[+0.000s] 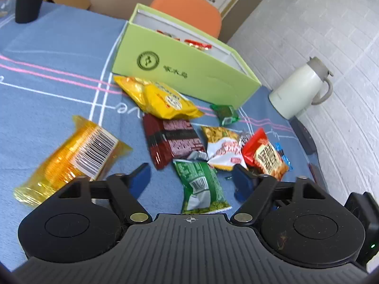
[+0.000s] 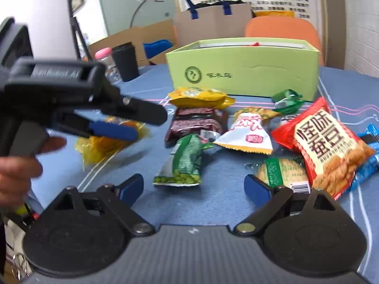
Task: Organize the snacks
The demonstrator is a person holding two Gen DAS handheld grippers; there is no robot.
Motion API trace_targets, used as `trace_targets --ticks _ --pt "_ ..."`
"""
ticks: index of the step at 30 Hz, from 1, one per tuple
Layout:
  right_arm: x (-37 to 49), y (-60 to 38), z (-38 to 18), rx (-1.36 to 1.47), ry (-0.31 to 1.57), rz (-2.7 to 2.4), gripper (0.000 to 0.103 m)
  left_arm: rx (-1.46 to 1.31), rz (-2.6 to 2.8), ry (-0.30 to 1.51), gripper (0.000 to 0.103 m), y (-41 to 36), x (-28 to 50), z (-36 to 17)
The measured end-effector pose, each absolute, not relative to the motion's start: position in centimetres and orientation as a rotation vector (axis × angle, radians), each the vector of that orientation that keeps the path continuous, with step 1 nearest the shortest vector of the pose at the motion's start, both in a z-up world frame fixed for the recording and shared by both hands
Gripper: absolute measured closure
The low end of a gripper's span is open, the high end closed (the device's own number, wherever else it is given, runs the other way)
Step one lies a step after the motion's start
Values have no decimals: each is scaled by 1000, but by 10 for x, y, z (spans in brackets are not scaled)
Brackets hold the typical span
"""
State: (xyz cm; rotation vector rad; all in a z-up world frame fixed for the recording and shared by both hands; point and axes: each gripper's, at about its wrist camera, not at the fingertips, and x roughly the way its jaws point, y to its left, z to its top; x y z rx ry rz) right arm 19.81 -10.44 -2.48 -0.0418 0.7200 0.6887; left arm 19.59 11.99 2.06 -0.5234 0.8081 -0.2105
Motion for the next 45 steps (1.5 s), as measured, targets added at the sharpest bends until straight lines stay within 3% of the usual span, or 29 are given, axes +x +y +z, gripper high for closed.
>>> trace_targets --ticks 1,2,10,12,17,22,27,29,32,38,45 --pt "197 -101 -26 -38 720 701 10 -524 -207 815 20 119 196 20" --pt "196 -97 -29 -33 731 711 10 -523 -201 816 16 118 195 19" --pt "199 -98 -33 63 721 680 9 -531 -212 806 17 123 188 16" --pt "202 -94 -26 24 755 651 10 -536 -227 813 21 122 189 15" --pt "184 -82 -15 -119 637 640 16 -512 -278 822 40 116 193 17" --pt "191 -75 -21 -124 667 665 40 -486 -291 843 44 106 200 13" --pt "206 -71 -31 -112 678 648 38 -508 -300 895 53 101 215 1" --pt "204 -70 -31 -117 679 675 51 -506 -302 900 77 98 217 -3" --pt "195 -79 -25 -85 666 714 57 -530 -290 891 97 100 208 2" --pt "196 -86 12 -79 560 732 57 -517 -296 787 97 96 200 43" --pt "270 -85 55 -155 438 685 56 -488 -318 704 98 90 280 91"
